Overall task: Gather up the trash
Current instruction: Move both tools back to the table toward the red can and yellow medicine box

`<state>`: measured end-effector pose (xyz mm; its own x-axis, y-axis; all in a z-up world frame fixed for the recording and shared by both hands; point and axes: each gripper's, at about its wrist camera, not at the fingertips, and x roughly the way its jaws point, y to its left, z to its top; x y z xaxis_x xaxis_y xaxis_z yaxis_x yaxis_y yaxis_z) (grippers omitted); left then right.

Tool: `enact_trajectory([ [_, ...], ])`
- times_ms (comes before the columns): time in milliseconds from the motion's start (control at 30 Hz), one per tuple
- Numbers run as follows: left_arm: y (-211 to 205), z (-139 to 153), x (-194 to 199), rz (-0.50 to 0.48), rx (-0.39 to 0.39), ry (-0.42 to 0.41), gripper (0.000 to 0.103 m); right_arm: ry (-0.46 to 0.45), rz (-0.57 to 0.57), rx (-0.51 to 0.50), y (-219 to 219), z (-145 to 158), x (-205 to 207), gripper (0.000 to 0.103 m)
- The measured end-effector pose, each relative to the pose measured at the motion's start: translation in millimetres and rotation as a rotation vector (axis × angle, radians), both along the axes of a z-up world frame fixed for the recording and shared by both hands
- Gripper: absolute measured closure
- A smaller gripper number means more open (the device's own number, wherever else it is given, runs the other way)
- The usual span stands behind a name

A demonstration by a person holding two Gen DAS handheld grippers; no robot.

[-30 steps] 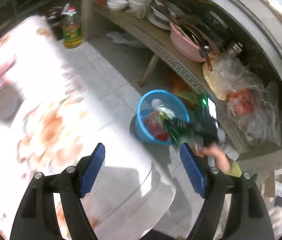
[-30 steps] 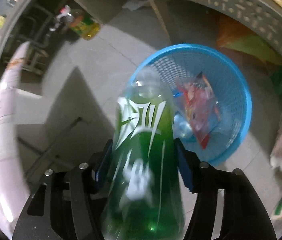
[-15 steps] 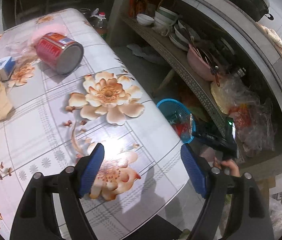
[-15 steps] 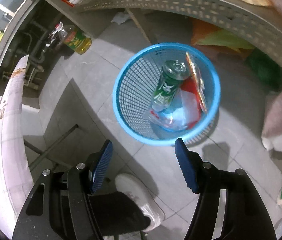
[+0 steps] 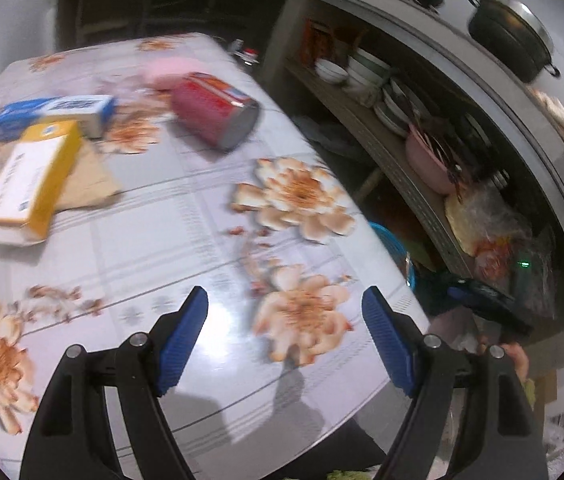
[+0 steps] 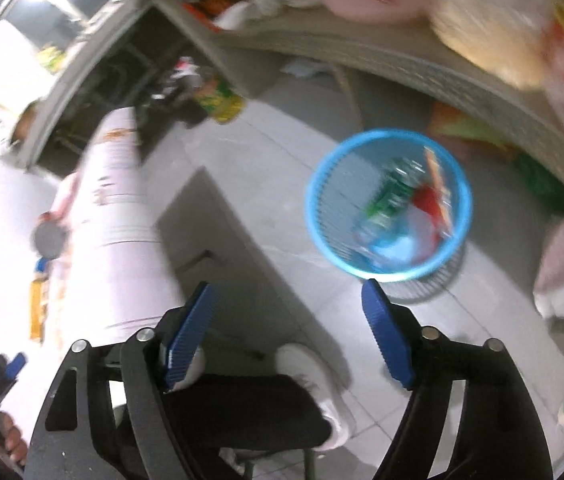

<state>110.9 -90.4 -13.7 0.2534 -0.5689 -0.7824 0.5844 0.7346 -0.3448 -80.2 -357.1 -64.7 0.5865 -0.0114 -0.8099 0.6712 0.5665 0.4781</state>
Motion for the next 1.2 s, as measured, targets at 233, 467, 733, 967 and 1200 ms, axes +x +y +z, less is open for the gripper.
enact_trajectory([
  [233, 46.0, 2.4, 7.6, 0.122, 0.001, -0.088, 0.024, -0.124, 0.162, -0.059, 38.1, 54.6, 52.8, 0.022],
  [467, 83.5, 11.7, 18.7, 0.197, 0.013, -0.180, 0.019, -0.198, 0.342, -0.058, 84.0, 76.7, 106.6, 0.019],
  [733, 110.0, 28.0, 74.2, 0.254, 0.115, -0.241, 0.019, -0.245, 0.550, -0.080, 127.1, 107.8, 181.1, 0.019],
  [967, 104.2, 6.5, 140.8, 0.227, 0.215, -0.165, 0.019, -0.210, 0.725, -0.127, 152.0, 126.9, 282.4, 0.016],
  [1200, 100.3, -11.4, 155.4, 0.211, 0.248, -0.139, 0.019, 0.007, 0.872, -0.235, 174.8, 101.0, 371.3, 0.016],
])
